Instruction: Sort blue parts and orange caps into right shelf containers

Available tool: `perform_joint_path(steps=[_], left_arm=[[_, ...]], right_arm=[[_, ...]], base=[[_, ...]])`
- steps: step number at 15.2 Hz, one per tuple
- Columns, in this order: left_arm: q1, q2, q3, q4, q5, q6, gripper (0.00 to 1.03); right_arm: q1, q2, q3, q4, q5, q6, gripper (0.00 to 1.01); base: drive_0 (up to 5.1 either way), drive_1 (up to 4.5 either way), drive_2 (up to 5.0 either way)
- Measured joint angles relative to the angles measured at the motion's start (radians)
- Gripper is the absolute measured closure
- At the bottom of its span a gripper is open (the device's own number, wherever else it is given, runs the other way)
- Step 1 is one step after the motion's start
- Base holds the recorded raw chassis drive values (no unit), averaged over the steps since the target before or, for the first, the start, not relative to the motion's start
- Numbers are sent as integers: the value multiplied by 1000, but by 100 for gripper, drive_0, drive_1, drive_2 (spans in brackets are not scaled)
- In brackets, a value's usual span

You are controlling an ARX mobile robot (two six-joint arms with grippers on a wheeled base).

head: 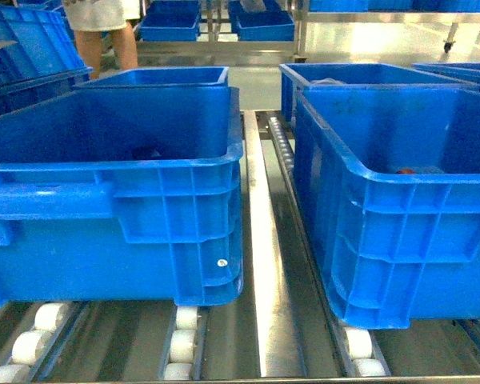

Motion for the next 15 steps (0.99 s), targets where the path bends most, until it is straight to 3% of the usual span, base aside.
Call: perform_joint_path(steps=[1,2,10,12,15], left_arm=[[0,-40,1,-55,0,0,101],[0,-118,0,-177,0,0,101],[0,-166,0,-182,0,2,101],[0,-166,0,-182,0,2,82],[0,-166,0,-182,0,2,42]], right_arm=[[0,-85,0,-137,-3,0,100],[0,-154,0,-183,-1,0,100],[0,-166,0,-175,0,0,100],[0,-166,0,-175,0,0,86],[0,-166,0,-175,0,0,46]], base=[[0,0,0],[0,0,0],[0,0,0],[0,0,0],[0,0,0]])
